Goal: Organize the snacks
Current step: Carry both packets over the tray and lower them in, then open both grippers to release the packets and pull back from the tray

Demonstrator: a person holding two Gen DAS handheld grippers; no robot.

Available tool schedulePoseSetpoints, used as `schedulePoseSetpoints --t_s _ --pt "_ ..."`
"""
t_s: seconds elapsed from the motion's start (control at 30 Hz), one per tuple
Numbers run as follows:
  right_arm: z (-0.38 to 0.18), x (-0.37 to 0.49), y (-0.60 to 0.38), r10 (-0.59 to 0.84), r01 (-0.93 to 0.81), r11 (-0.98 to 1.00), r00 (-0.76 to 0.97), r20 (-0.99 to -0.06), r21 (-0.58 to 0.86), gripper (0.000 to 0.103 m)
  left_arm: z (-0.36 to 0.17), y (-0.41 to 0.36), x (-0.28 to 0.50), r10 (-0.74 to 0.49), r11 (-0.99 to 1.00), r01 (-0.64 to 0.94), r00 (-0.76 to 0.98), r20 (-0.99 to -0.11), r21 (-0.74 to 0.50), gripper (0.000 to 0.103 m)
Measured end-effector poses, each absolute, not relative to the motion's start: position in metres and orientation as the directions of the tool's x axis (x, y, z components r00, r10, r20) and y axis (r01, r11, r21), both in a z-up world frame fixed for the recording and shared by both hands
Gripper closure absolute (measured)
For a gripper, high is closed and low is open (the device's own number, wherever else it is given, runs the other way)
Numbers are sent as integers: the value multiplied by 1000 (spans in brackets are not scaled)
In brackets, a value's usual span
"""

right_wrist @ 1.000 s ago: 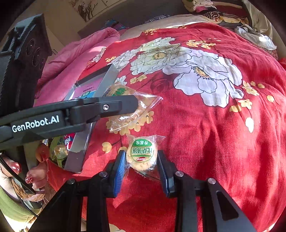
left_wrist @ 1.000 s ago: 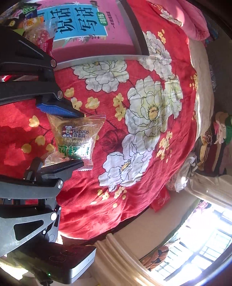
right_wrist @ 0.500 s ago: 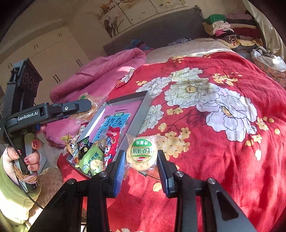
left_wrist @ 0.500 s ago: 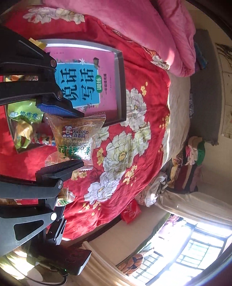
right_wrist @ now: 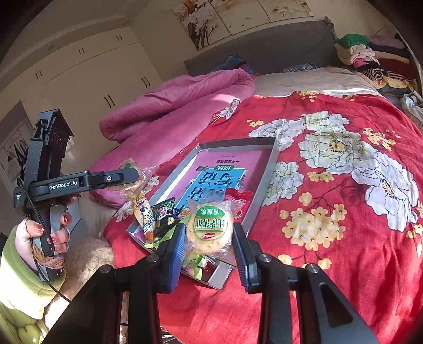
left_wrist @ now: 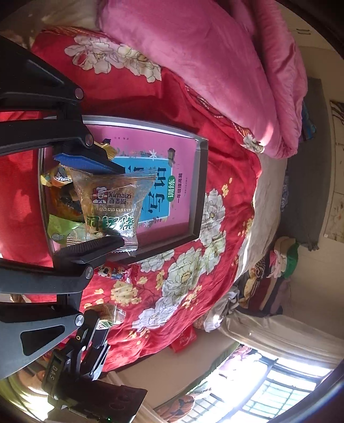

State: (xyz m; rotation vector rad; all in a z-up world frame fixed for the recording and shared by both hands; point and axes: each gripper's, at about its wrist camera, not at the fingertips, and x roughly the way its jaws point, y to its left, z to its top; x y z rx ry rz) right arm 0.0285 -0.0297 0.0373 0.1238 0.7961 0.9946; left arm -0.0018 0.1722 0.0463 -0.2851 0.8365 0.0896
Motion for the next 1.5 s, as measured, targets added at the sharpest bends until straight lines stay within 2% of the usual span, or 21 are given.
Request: schedulePoseSetpoints --t_s 0.53,0.9,1.07,1.3,1.5 --pt "34 13 18 769 -738 549 261 -584 393 68 15 169 -6 -75 959 -166 635 -768 -231 55" --pt "19 26 42 696 -740 600 296 -654 305 67 -3 158 1 -100 967 -127 605 -790 -220 55" --pt "13 30 44 691 -739 604 298 -658 299 66 -8 158 3 -95 966 -138 592 -800 -217 54" --pt "24 26 34 702 -739 607 328 -632 291 55 -9 158 5 -70 969 -154 585 -808 -195 51" --pt "40 21 20 703 -733 624 375 -605 270 49 0 153 3 -60 973 -142 611 -789 -184 40"
